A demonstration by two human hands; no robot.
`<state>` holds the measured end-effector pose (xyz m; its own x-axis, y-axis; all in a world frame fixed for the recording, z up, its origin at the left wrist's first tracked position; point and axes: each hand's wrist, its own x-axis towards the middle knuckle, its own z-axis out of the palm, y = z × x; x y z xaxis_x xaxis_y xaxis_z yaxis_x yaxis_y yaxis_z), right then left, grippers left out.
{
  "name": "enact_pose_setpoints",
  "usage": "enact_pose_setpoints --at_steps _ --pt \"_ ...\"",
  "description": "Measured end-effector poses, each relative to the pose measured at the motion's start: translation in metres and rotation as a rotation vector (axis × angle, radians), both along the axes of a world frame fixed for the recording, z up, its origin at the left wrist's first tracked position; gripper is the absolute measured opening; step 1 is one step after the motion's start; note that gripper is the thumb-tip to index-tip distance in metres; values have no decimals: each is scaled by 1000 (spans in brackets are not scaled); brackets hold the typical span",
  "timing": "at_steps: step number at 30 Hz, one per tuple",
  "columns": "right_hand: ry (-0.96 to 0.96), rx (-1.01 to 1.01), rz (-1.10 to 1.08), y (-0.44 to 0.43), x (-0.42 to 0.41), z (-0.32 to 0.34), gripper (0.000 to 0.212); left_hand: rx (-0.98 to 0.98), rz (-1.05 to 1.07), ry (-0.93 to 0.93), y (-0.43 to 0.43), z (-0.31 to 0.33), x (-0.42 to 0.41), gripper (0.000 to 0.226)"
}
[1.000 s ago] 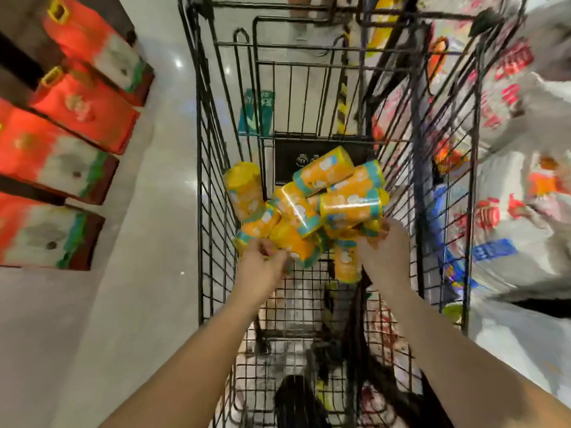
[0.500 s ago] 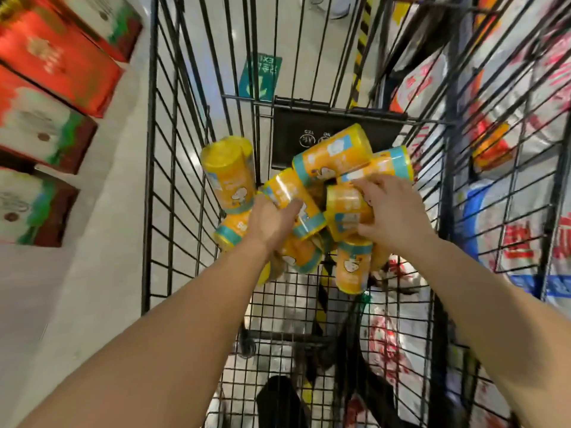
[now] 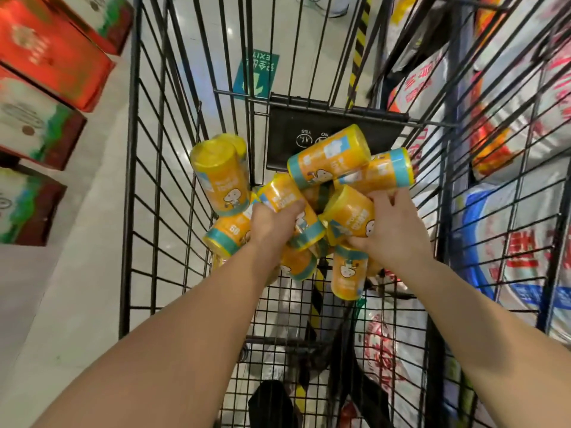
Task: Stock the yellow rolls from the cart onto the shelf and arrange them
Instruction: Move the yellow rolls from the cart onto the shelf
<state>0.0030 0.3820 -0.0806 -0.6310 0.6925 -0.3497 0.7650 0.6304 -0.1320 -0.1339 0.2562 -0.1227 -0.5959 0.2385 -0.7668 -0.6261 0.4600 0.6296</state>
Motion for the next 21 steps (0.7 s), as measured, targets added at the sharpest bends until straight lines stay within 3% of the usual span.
enact_pose_setpoints --at_steps 5,15,21 --pt "-46 -83 -104 -14 17 -1 90 21 -5 -20 -8 19 14 26" --pt "124 -285 -413 -59 52 24 78 132 -110 81 -51 60 33 57" --pt "395 -354 -573 -103 72 66 74 223 -183 63 -86 103 47 51"
